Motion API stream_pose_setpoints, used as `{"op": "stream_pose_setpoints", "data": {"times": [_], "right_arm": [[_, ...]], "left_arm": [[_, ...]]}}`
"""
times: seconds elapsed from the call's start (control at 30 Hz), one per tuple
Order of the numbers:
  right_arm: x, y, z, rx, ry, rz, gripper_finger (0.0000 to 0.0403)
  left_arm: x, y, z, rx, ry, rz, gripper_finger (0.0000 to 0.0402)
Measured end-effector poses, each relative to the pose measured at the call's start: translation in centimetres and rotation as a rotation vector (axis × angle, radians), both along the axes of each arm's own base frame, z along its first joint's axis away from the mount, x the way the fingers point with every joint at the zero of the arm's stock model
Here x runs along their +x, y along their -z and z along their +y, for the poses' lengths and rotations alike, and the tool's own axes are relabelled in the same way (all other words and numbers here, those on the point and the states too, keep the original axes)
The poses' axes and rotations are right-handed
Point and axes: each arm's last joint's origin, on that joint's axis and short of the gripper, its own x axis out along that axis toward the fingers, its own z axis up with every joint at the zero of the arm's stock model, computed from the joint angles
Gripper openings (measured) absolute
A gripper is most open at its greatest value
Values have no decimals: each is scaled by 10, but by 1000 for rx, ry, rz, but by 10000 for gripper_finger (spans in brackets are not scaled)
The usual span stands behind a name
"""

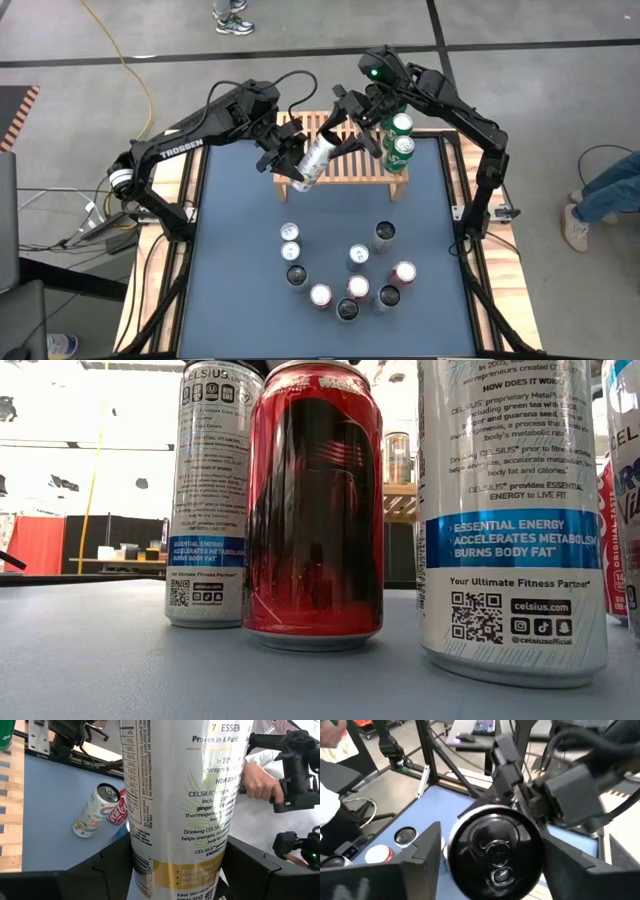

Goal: Place canned beverage on shelf
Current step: Put the left white-yellow soda can on the shelf aligned with the other white-yellow soda can

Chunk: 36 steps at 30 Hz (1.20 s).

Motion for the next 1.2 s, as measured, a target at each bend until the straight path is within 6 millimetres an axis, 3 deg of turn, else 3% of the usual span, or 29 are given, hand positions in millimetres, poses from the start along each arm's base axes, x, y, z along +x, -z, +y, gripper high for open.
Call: {"op": "stream_pose_setpoints", "data": {"times": [0.23,0.47,0.6,0.87,1.2], "right_arm": [[8,13,0,-26,1,59,177],[2,7,1,-55,25,46,175],[-3,3,0,-76,40,37,175],[-23,-8,-11,-201,249,127,175],[-42,-8,-27,-251,407,240,175]], "left_arm": [[0,3,0,-6,-7,16,238],[1,2,1,12,-17,5,239],[1,1,2,37,-54,-1,259],[-1,1,14,80,-234,32,328],[-8,2,29,110,-378,67,335]]}}
